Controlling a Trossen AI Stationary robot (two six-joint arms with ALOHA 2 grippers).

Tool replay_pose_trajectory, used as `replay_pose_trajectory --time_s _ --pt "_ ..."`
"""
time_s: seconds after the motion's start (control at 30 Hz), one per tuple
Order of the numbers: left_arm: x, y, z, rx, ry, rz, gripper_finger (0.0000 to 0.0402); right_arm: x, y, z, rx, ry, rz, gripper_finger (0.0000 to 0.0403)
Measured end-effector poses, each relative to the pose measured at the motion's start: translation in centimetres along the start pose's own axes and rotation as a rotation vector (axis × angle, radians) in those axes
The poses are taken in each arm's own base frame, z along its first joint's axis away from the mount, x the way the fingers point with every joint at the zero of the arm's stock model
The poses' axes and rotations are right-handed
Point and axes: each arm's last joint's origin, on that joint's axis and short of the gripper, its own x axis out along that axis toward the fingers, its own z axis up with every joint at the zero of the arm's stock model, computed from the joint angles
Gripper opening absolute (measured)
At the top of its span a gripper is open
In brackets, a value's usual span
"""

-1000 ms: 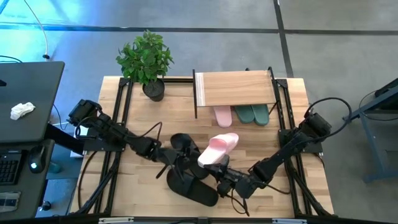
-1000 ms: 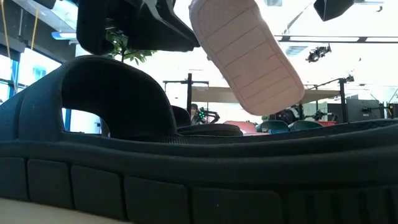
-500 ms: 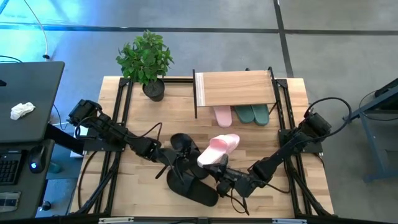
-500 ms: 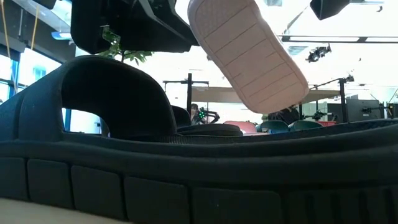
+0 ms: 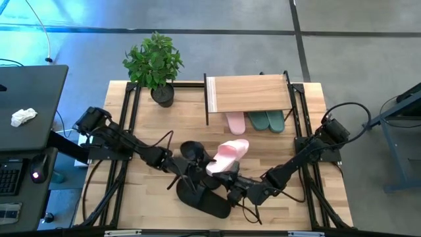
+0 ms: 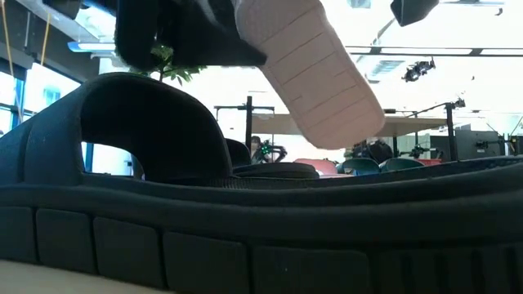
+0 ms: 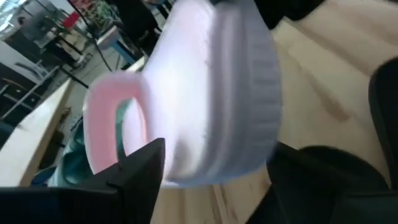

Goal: Pick and place slides into the shelf
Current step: Put the pink slide under the shelf

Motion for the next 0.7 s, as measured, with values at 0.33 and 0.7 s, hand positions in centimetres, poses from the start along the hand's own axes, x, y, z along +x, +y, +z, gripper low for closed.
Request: replay_pose_trajectory --time_s 0.33,0.7 --pt "0.11 0.21 0.24 -0.015 -0.013 0.061 0.0134 -0.02 -0.06 0.03 0.023 0.0 -0.005 0.0001" --pt "0.08 0.3 0.16 -0.013 0.014 0.111 0.0055 -0.03 -0.21 -0.05 0.087 0.032 -0.038 0.0033"
